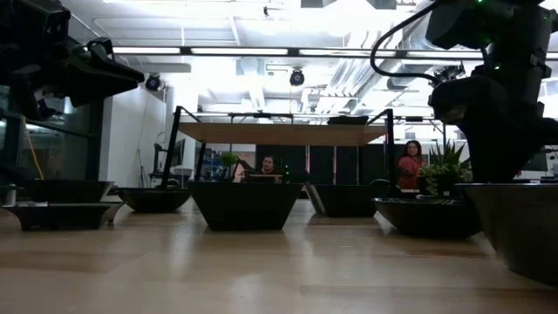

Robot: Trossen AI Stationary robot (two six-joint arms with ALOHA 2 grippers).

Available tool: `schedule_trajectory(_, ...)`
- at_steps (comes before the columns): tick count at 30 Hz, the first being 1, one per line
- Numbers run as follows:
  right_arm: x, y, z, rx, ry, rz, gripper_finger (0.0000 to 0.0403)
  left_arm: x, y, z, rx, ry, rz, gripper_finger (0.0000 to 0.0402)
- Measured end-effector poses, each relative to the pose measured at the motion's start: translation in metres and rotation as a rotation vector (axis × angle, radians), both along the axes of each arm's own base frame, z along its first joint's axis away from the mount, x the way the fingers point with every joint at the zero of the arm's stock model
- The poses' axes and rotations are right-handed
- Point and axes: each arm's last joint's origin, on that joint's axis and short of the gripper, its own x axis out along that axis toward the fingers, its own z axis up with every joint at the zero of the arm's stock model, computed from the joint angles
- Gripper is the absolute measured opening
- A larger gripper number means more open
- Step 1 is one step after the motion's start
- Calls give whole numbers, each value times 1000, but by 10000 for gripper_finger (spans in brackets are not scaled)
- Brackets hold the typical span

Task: Pick & Place Mini shaped plates
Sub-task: Put the leaf-shaped plate on the shelf

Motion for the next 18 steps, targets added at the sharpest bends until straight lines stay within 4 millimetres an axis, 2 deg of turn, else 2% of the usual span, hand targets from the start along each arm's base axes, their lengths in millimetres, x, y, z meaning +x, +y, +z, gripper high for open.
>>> schedule_trajectory(8, 0, 3, -1, -11, -17, -31, 156, 0, 0, 0, 0, 0, 0, 101)
schedule_trajectory(13, -7, 4, -14, -6, -8, -52, 156, 0, 0, 0, 0, 0, 0, 101)
schedule_trajectory(18, -7, 3, -17, -29, -30, -63, 156, 0, 0, 0, 0, 0, 0, 101)
